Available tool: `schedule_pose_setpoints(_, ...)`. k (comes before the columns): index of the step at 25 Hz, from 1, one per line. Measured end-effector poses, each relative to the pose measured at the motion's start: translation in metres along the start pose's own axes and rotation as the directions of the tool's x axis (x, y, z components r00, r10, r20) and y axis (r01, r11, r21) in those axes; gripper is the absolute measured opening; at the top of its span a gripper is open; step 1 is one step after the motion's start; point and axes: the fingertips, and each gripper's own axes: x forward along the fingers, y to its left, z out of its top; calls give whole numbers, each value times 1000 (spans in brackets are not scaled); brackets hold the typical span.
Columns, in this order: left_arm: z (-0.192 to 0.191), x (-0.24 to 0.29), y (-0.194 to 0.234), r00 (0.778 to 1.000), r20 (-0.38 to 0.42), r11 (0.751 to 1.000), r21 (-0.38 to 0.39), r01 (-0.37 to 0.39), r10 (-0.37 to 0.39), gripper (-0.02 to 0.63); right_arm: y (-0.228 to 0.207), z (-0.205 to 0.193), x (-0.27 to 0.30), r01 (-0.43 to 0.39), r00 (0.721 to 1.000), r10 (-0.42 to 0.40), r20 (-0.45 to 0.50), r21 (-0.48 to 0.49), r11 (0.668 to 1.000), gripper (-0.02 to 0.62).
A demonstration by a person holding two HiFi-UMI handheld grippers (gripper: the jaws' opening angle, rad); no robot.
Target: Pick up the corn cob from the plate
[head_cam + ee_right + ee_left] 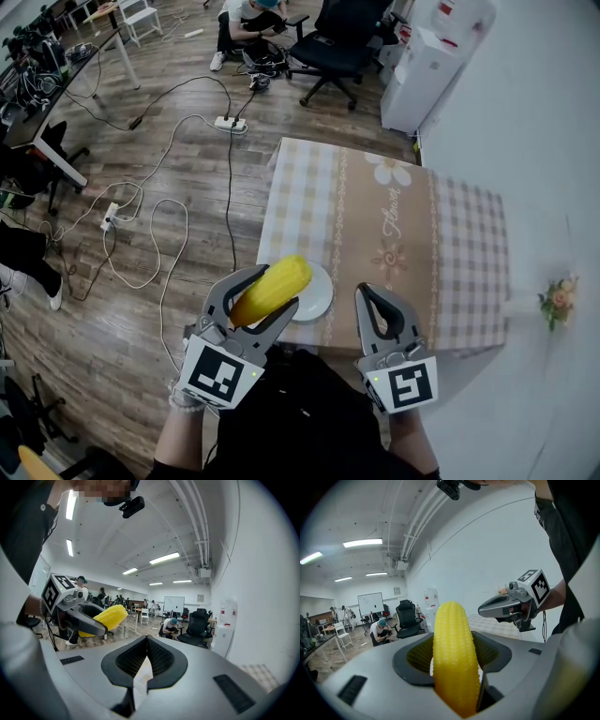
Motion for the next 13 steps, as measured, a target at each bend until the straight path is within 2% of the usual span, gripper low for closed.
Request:
schedule_pose_setpoints(4,-1,1,-1,1000,2,1000,2,3,-3,258,0,0,0,4,1000,-4,2,-2,1000,41)
schedule_pose_setpoints(8,-3,1,-2,1000,4,998,57,28,-28,258,-1,1,0,10,1000,-10,13,1,1000,41)
schedule_pose_setpoints(13,1,1,-2,1000,-4,1000,-19,3,-3,258,1,0,0,-3,1000,3,-5,-3,1000,41)
